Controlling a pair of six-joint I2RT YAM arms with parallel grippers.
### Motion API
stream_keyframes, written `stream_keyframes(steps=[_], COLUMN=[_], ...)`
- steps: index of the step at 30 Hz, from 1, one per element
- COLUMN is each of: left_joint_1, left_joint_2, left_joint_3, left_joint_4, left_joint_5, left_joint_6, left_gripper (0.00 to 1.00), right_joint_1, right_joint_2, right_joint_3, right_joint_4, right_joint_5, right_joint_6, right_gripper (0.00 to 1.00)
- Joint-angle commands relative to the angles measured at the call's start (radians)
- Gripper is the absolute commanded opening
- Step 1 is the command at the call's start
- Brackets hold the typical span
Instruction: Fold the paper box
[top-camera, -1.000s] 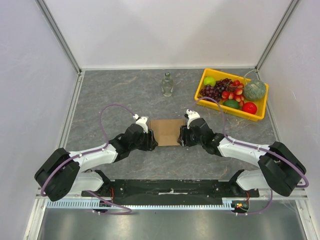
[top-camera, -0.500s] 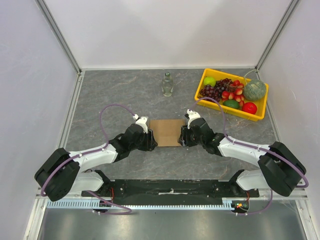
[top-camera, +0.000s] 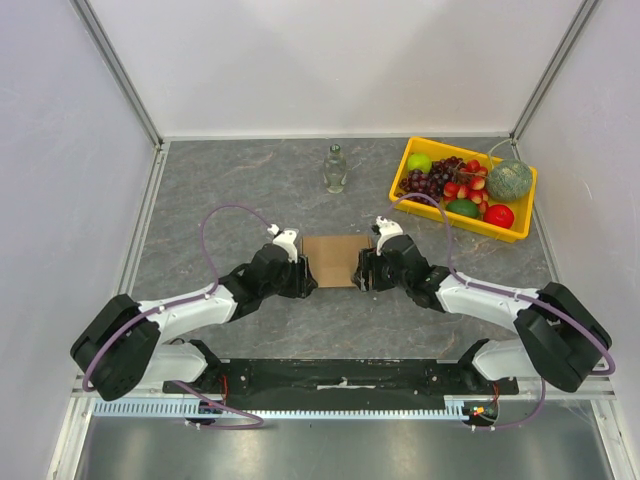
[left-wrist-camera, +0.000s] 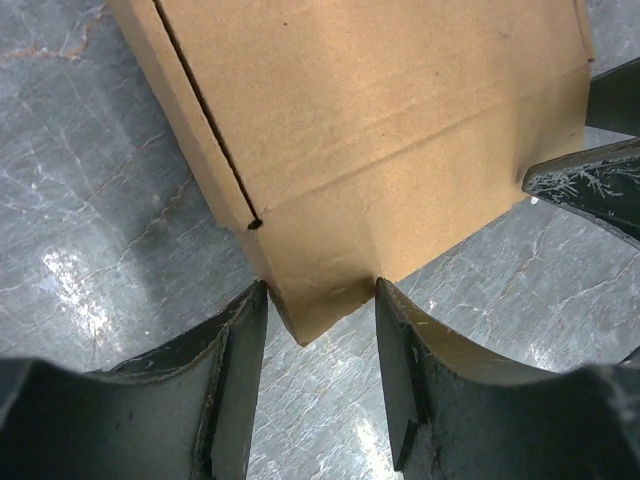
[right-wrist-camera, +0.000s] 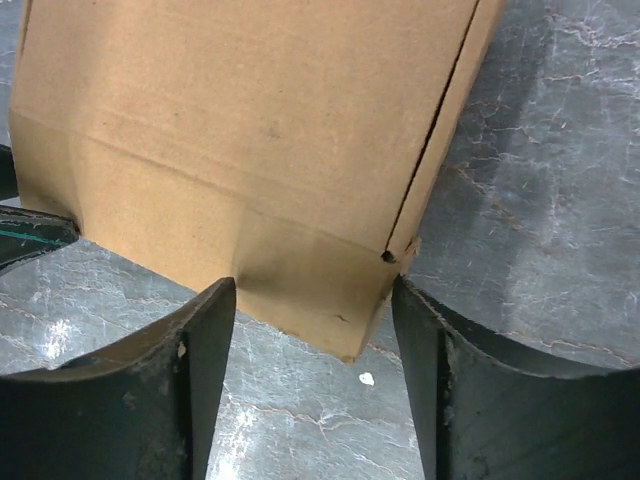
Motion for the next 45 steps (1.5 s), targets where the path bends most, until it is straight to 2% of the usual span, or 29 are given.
stream_keyframes(steps=[1,11,16,21,29,33,45], left_joint_1=[-0.005,-0.005,-0.007,-0.005,-0.005,-0.005,-0.005], left_joint_2=[0.006,0.022,0.028,0.028,0.037,0.04,0.036], left_joint_3=[0.05,0.053,0.052,0.049,0.053,0.055,0.061], left_joint_4=[0.035,0.031,0.031,0.035,0.051,0.058,0.071], left_joint_5=[0.002,-0.027,-0.03,-0.03,-0.015,-0.007,0.027], left_joint_6=[0.046,0.058,0.057,0.052,0.044,0.044,0.04], left_gripper=[0.53,0.53,0.53,0.53,0.53,0.52,0.48], right_joint_1=[-0.01,-0.036,-0.039,-0.038,-0.038,-0.039,-0.041], right_joint_2=[-0.062,-0.134,-0.125,-0.104,-0.036,-0.007,-0.027], right_joint_3=[0.007,0.076,0.071,0.048,0.013,0.01,0.013], right_joint_4=[0.004,-0.133,-0.153,-0.13,-0.007,0.026,0.037], right_joint_5=[0.03,0.07,0.081,0.061,0.01,-0.004,-0.065], right_joint_6=[-0.017,-0.086,-0.092,-0.089,-0.08,-0.063,-0.035], right_gripper=[0.73,0.78,0.75,0.71,0.71,0.67,0.58])
